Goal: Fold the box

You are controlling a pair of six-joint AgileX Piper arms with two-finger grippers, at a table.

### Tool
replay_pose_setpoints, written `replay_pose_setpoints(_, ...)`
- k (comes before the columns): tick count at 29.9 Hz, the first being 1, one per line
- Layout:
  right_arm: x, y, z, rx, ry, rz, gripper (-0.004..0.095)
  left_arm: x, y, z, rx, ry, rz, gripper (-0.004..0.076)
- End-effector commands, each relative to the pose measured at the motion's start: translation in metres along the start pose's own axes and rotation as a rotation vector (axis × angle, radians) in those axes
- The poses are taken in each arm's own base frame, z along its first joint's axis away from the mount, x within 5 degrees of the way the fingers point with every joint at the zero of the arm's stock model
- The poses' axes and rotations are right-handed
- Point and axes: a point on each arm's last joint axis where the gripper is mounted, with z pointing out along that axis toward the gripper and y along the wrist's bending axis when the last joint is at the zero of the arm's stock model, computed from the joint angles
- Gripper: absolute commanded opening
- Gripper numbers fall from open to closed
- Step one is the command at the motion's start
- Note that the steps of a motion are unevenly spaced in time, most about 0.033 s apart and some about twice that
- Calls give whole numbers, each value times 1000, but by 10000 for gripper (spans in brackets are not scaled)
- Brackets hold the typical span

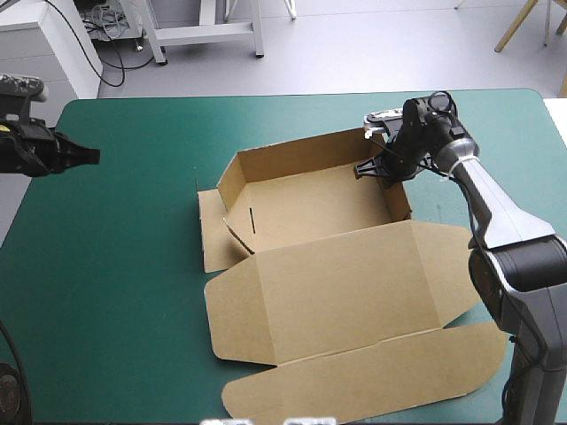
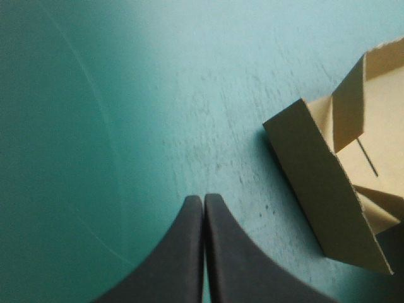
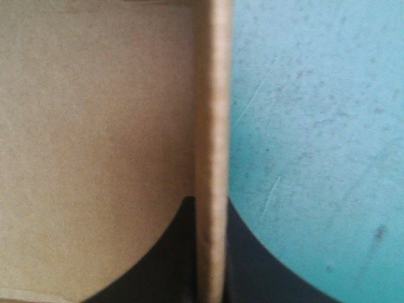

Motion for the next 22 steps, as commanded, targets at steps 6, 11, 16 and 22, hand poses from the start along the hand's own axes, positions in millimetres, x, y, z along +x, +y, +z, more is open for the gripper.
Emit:
replay_pose_setpoints(6,20,-36,-129,-12,-299,3,-20,39,8,52,40,110,-77,-9)
replay_pose_setpoints(11,42,-57,-185,-104,-467,32,-19,52,15,89,107,188,-114,-9)
replay_pose_setpoints(16,69,-68,-231,-62,-587,36,-20,53,16,113,202,199,-114,-9)
replay_pose_setpoints(22,91,-68,-263,0,-660,29,-20,54,19,134,253,212,-143,-9)
